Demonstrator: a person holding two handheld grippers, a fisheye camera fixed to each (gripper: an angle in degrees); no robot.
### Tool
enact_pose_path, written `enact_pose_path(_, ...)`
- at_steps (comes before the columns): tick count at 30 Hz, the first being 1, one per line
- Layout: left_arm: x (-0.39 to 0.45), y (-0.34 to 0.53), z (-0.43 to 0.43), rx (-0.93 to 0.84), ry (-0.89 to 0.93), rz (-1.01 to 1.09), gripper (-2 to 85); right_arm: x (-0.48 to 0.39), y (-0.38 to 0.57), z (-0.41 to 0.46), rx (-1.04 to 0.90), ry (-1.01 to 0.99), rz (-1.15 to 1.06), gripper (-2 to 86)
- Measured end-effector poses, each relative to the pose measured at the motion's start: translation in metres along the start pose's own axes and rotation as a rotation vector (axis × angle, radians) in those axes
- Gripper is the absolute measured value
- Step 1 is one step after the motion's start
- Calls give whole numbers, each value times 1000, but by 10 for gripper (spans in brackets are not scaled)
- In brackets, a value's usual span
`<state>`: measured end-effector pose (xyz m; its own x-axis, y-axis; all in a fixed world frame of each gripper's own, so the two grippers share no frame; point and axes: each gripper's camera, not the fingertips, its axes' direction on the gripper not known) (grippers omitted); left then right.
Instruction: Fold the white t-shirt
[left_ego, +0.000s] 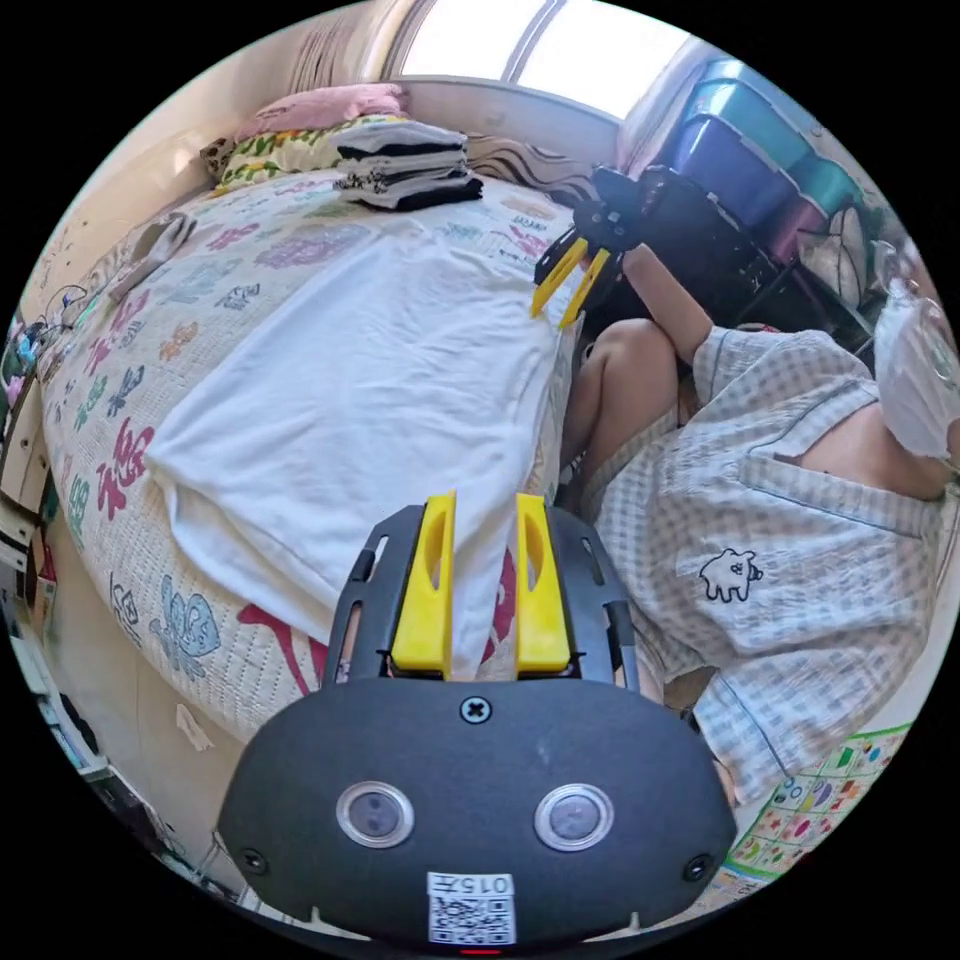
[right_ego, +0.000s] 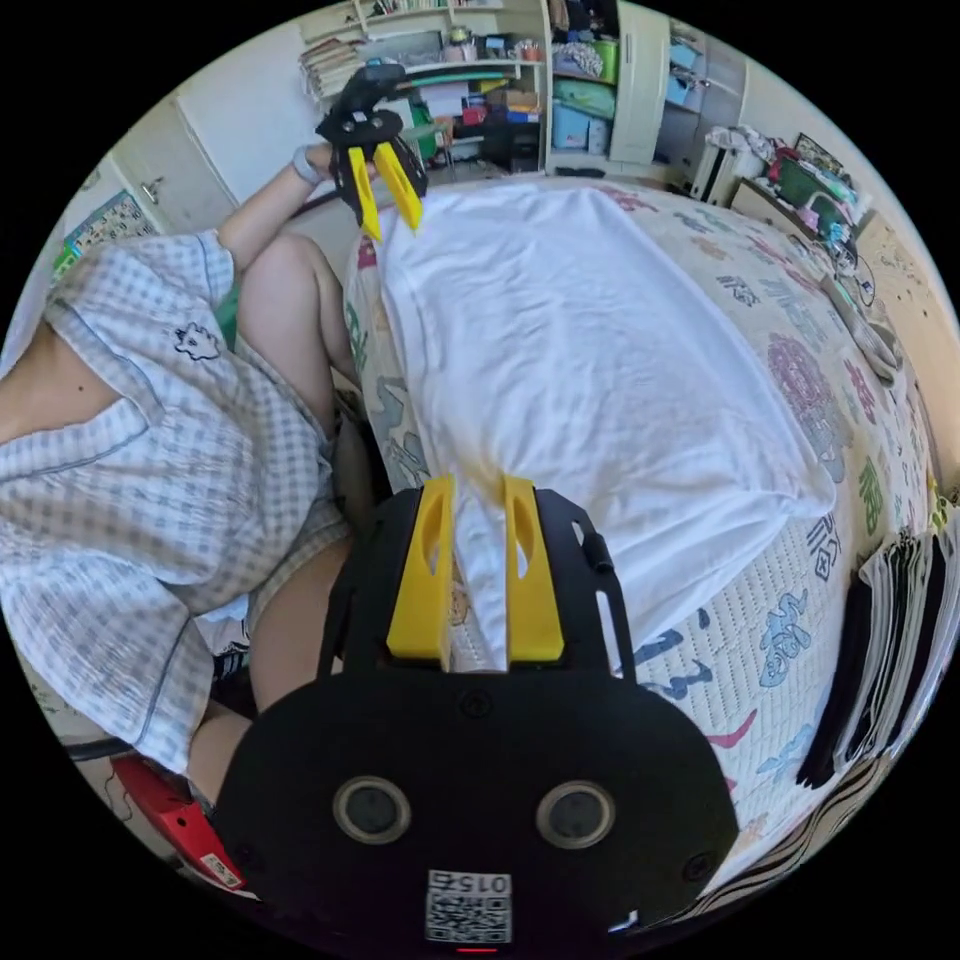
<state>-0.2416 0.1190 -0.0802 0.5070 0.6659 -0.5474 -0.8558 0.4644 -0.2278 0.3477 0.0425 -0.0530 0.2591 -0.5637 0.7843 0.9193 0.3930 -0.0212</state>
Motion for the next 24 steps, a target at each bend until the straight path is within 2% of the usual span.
enact_pose_path(5, 2, 16, 5, 58, 4, -46, 21, -11, 10, -9, 31, 5, 10, 24)
enact_pose_path(7, 7, 26, 2, 88, -1, -35, 19, -16, 11, -6, 0, -20, 17, 25)
enact_pose_path(10, 7, 28, 19, 25, 10, -64, 33, -16, 3, 1, -56, -119, 52, 56)
enact_pose_path(12, 10, 34, 16, 46, 51, -63, 55, -17, 0, -11, -3, -156, 48, 83)
enact_pose_path(15, 27, 57, -6, 107, 40, -34, 69, -22, -8, -42, 154, -68, 78, 87)
enact_pose_path(18, 34, 87, -28, 147, -94, -142, 75, -19, -42, -59, 303, 27, 177, 82)
enact_pose_path(20, 30, 105, -30, 144, -170, -245, 77, -10, -76, -58, 318, 24, 237, 80)
enact_pose_path(24, 10, 128, -17, 188, -50, -341, 81, -6, -142, -52, 238, -106, 175, 86)
